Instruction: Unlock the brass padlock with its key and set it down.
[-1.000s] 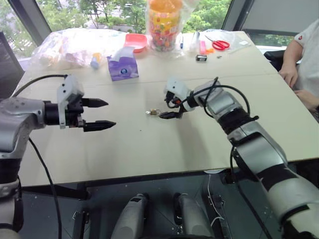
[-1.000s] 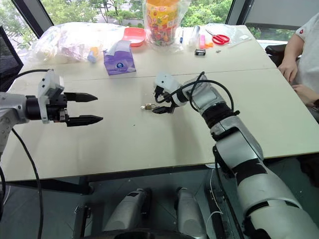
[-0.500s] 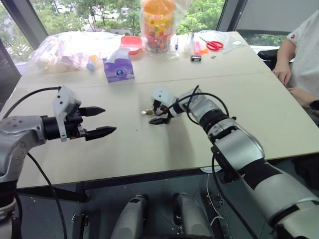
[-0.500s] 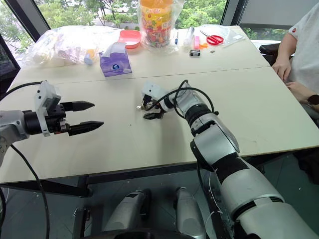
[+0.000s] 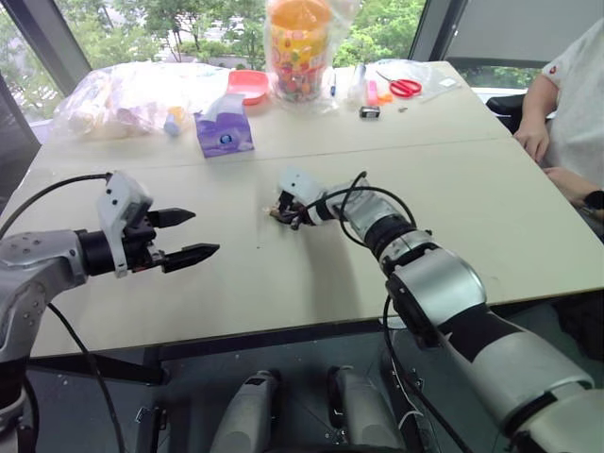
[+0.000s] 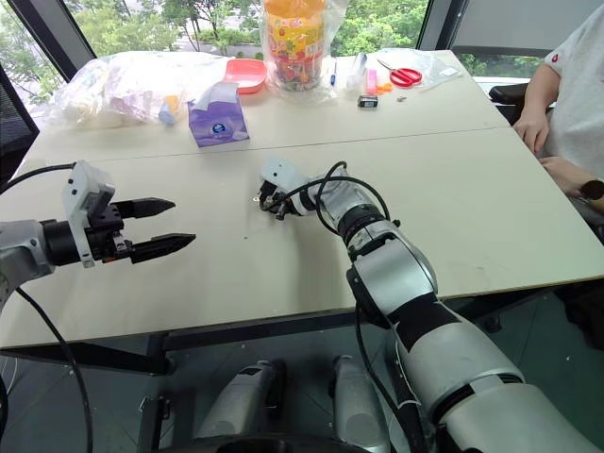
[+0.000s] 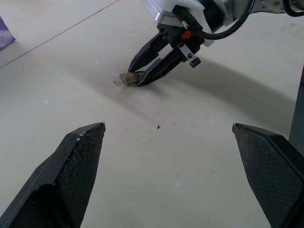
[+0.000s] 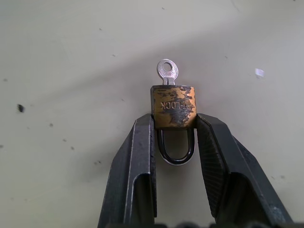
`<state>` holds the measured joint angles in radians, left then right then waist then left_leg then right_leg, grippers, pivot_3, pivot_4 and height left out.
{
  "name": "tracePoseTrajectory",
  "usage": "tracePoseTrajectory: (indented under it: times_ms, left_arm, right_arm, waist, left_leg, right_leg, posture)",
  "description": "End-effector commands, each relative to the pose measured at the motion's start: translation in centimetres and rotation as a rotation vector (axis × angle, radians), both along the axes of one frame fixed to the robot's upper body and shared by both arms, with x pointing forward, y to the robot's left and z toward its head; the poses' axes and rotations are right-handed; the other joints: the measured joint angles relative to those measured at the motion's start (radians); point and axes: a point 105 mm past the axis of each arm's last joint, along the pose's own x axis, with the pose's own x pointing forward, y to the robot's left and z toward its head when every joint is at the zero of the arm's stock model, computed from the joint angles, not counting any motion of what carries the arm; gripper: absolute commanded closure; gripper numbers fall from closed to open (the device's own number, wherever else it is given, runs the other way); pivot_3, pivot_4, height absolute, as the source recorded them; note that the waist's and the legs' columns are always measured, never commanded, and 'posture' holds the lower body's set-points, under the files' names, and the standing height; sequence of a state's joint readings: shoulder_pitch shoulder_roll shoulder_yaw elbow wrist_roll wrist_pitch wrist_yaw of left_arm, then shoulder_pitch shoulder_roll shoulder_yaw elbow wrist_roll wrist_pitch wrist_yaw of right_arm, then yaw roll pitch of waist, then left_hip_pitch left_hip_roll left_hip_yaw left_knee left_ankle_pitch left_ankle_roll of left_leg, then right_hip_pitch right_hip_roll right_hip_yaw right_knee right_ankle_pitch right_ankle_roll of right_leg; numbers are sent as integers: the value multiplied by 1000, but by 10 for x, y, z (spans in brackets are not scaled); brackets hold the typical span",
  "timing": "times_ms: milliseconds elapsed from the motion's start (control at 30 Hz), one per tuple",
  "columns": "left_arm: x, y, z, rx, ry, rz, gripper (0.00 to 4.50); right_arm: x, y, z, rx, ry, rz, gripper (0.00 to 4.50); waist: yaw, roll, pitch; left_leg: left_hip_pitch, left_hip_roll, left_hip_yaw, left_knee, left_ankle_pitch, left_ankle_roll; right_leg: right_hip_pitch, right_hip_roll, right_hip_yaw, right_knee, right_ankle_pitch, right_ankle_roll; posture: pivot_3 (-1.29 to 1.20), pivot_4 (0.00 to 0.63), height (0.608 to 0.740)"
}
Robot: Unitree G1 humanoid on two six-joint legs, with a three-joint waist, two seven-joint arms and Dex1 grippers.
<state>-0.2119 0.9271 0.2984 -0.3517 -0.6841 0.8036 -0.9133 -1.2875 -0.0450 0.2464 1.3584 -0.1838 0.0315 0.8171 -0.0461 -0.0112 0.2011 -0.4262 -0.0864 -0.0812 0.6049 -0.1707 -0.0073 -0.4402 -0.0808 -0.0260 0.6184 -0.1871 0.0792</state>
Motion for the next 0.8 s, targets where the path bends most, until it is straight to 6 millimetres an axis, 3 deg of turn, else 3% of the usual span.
tracePoseTrajectory:
  times_ms: [33, 167, 233, 367, 533, 567, 667, 800]
  left_arm:
    - [4, 6, 12, -33, -52, 26, 0]
    - [17, 12, 22, -160, -80, 69, 0]
    - [19, 10, 28, -207, -85, 57, 0]
    - [33, -4, 45, -374, -87, -5, 0]
    - [53, -29, 56, -455, -58, -120, 0]
    - [57, -33, 56, -459, -50, -141, 528]
    - [65, -43, 56, -457, -32, -182, 1409]
    - [74, -52, 56, -454, -26, -214, 1409]
  right_arm:
    - [2, 11, 29, 0, -128, 92, 3837]
    - [2, 10, 74, -23, -422, 240, 3837]
    - [-1, 9, 85, -12, -493, 278, 3837]
    - [-31, -6, 124, -4, -799, 370, 3837]
    - [-54, -19, 141, -27, -1017, 313, 3837]
    - [-56, -20, 144, -22, -1033, 294, 3837]
    - [-59, -19, 146, -29, -1055, 265, 3837]
    - [-63, -18, 148, -34, -1076, 248, 3837]
  waist:
    - [1, 0, 0]
    - [2, 0, 0]
    - [1, 0, 0]
    - [10, -1, 0]
    - [11, -1, 0]
    - [9, -1, 0]
    - [2, -1, 0]
    - [5, -1, 0]
  left_leg:
    - [0, 0, 0, 0, 0, 0]
    - [-1, 0, 0, 0, 0, -1]
    - [0, 0, 0, 0, 1, -1]
    - [0, 0, -2, -1, 1, 0]
    - [0, -1, -1, 0, 2, 1]
    - [0, -1, 0, 1, 2, 0]
    - [0, 0, 0, 1, 3, 0]
    - [0, 1, 0, 1, 3, 0]
  right_leg:
    - [0, 0, 0, 0, 0, 0]
    - [0, 0, 0, 0, 0, 0]
    - [0, 0, 0, 0, 1, 2]
    - [1, -1, -1, 0, 1, 4]
    - [1, -1, -1, 0, 1, 4]
    - [1, -1, 0, 0, 1, 4]
    - [1, -1, 0, 1, 0, 1]
    - [1, 0, 0, 0, 0, 1]
  posture:
    - [0, 150, 740]
    - [0, 150, 740]
    - [0, 150, 740]
    - [0, 150, 740]
    - [0, 150, 740]
    - [0, 150, 740]
    - [0, 150, 740]
    - [0, 150, 740]
